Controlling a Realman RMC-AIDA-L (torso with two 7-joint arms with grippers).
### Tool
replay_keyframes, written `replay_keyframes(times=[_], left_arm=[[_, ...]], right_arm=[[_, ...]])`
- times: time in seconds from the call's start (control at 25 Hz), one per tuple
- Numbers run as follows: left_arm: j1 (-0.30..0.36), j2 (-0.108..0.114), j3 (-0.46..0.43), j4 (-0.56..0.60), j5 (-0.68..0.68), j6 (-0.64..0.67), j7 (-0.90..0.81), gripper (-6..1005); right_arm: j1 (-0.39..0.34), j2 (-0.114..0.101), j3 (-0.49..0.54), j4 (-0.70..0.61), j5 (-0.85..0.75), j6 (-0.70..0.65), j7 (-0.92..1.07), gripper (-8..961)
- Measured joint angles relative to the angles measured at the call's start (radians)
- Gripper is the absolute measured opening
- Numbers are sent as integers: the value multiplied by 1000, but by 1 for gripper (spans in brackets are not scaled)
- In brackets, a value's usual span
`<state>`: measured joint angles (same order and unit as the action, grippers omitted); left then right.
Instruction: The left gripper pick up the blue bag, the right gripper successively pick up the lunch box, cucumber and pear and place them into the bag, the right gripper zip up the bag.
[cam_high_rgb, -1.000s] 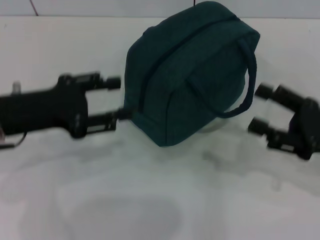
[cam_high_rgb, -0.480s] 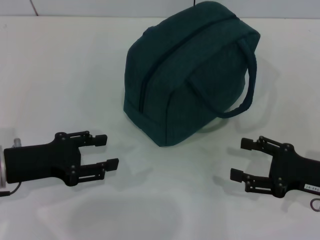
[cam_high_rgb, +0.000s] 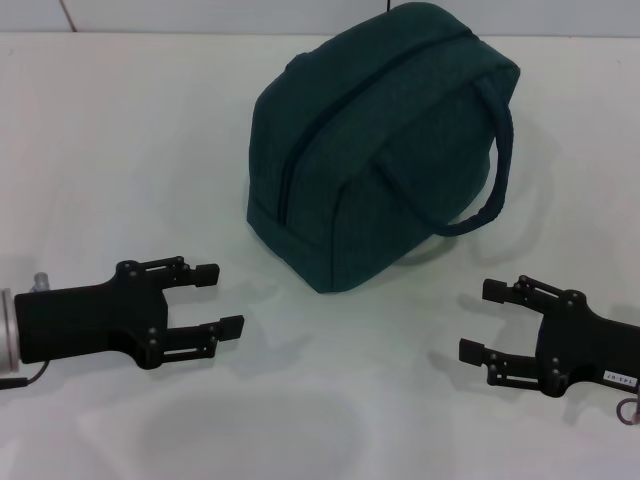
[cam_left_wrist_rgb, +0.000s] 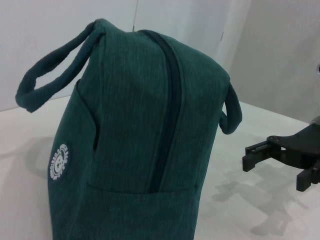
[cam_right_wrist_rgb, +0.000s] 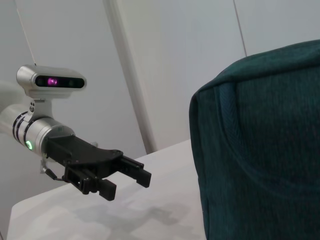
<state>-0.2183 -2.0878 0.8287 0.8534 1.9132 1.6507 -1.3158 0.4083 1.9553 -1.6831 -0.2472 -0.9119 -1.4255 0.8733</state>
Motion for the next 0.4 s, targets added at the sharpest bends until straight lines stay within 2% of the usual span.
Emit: replay_keyframes(times=[0.4], left_arm=[[-22,0,0,-1,0,5,1,743]], right_arm=[[-2,8,1,0,-1,7,-12,868]])
